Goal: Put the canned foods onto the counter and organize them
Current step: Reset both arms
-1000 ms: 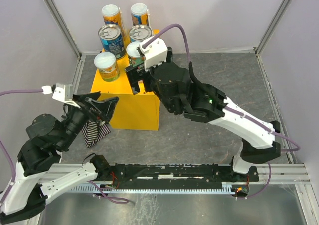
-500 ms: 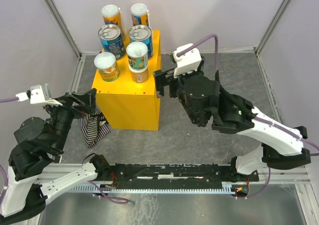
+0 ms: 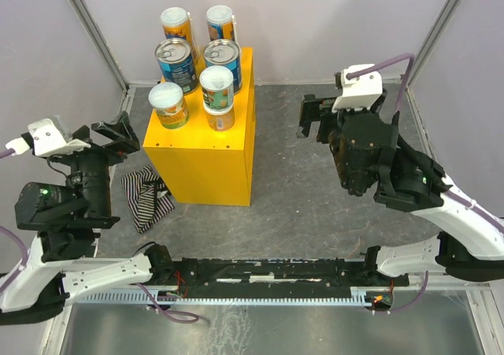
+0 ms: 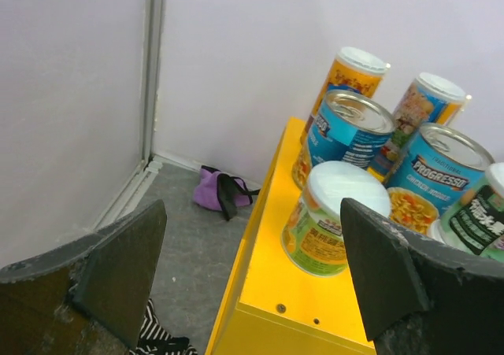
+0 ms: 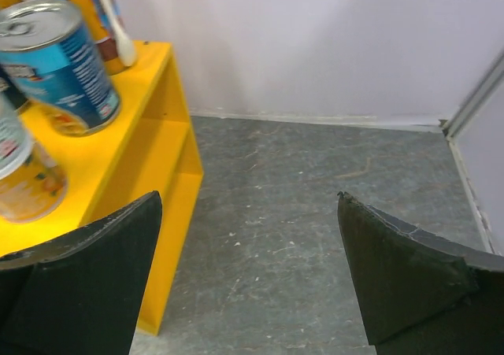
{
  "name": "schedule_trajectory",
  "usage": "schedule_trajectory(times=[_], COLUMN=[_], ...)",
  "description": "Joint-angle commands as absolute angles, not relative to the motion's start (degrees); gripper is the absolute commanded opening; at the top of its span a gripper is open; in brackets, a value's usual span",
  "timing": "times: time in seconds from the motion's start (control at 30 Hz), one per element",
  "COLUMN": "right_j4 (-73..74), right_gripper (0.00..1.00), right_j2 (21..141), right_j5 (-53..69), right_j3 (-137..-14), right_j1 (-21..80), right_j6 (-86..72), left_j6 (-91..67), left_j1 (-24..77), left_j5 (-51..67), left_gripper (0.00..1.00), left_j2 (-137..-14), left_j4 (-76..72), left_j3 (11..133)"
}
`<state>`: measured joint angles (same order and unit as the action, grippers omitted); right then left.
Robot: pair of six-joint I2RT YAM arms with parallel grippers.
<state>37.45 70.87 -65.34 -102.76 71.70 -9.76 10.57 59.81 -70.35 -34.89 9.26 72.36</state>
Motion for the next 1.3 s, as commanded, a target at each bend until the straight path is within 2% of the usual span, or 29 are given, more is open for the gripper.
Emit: schedule_trajectory(times=[0.0,0.1,0.23,0.63,0.7,0.77,0.87,1.07,1.27], right_j4=[43.07,45.90,47.59,50.55,50.96,50.74,50.63,50.36,49.23], right_gripper=[1.00,0.99,0.99,0.99,0.99,0.99,0.99,0.99,0.99], right_j2=[71.94,74.37,76.99,81.01,81.20,80.98,80.73,79.89,79.55], right_j5=[-60.44,-56.74,-50.85,-37.06,-34.72,-32.54,-29.86,-26.03,-24.86], right_j3=[-105.95,-108.46,-110.81,-112.76,-112.10,-110.98,-109.37,-107.74,-106.12], right_j1=[65.69,61.34,55.52,39.98,36.93,34.19,30.70,25.81,24.67], right_j6=[-12.91,-13.39,-14.24,-17.62,-18.47,-19.32,-20.09,-20.91,-20.60], left_j6=[40.27,46.40,48.17,55.16,57.45,50.42,34.05,14.20,-14.43], left_j1=[66.36,69.98,70.76,70.67,69.79,64.36,49.89,33.69,7.80], left_j5=[-74.63,-72.35,-67.71,-59.45,-59.11,-56.21,-47.89,-37.50,-29.30], left_gripper=[0.96,0.96,0.97,0.99,0.99,0.99,0.99,0.99,0.99], left_j2=[-36.58,-40.13,-47.05,-75.56,-79.46,-82.28,-85.39,-83.76,-83.37], left_j4=[-22.75,-25.96,-21.41,-4.72,-4.20,2.29,19.74,27.05,36.01], left_j3=[70.38,74.02,82.63,127.98,132.14,136.63,141.62,131.51,127.40])
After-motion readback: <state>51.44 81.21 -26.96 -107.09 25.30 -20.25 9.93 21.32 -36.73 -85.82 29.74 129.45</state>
